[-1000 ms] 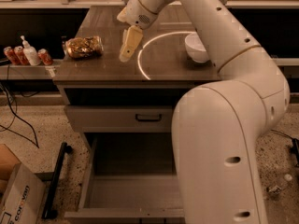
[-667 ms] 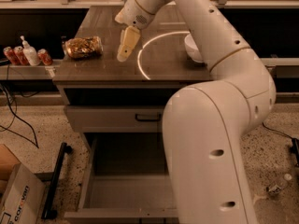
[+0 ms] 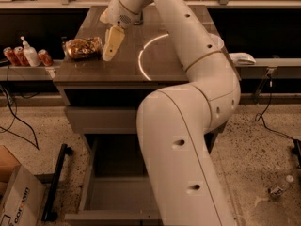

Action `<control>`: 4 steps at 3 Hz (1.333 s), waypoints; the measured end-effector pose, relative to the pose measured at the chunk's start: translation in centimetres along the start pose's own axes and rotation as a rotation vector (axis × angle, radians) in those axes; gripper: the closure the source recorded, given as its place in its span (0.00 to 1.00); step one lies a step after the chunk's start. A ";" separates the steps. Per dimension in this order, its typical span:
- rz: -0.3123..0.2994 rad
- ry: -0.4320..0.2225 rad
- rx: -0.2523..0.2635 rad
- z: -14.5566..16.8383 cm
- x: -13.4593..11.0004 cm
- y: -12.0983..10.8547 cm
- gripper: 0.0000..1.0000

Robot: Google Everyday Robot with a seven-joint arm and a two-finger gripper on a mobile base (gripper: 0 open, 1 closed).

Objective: Place orange can into middle drawer

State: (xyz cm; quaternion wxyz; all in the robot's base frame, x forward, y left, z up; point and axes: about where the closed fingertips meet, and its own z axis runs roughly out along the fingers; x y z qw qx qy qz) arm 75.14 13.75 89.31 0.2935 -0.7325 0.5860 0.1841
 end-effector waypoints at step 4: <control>0.000 -0.093 -0.028 7.2 -1.0 -1.6 0.25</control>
Offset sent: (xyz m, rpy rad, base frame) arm 0.0225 0.0465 -0.0186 0.0288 -0.0138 0.0495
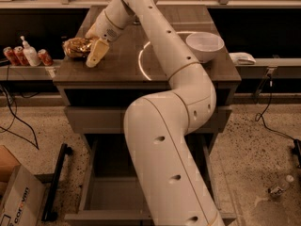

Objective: Place orange can into middle drawer

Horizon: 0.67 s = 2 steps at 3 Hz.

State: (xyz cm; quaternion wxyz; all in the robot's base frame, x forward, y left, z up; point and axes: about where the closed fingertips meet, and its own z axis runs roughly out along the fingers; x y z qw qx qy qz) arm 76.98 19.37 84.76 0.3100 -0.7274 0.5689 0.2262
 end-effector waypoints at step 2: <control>0.019 -0.010 -0.003 0.6 0.4 -0.2 0.72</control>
Offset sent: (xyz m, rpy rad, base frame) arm 0.0086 -0.0069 0.0032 0.0092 0.0183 -0.0176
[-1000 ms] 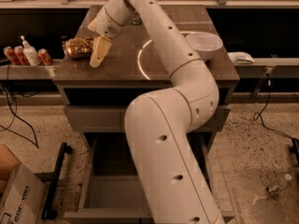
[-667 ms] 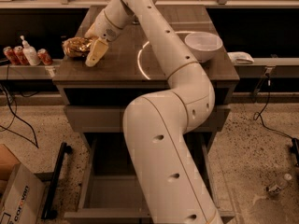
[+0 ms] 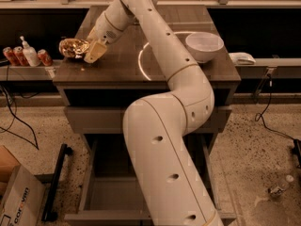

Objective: Place orange can into middle drawer

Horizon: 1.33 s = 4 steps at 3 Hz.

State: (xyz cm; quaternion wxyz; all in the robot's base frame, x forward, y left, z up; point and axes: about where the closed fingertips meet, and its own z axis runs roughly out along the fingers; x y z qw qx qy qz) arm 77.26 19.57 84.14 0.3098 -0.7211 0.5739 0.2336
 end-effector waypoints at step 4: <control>0.027 -0.011 0.026 -6.3 -0.9 2.1 1.00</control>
Offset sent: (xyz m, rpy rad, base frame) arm -0.0110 -0.0178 0.0435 -0.0001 -0.0587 0.0231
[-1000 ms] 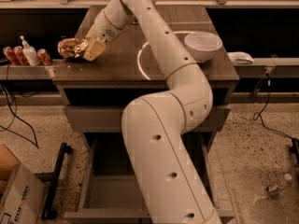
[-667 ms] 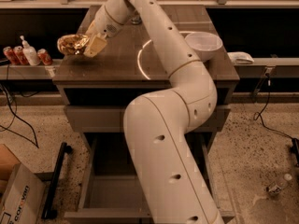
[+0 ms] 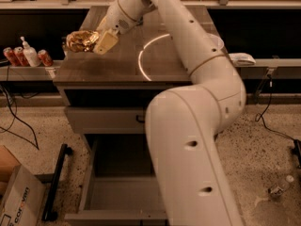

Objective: Place orange can into middle drawer

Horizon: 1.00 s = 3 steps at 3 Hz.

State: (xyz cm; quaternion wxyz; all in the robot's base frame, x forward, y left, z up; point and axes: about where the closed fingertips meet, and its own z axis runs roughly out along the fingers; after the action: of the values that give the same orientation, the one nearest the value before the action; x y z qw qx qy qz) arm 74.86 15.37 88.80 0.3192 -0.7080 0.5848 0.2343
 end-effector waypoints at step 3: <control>0.138 -0.007 -0.007 -5.0 3.2 9.5 1.00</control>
Offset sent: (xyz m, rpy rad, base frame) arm -0.1271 -0.0710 -0.0343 -0.0084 0.1476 -0.0611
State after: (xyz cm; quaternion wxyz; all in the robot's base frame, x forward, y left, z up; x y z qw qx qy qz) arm 66.00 8.56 88.28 0.3020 -0.6663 0.6302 0.2604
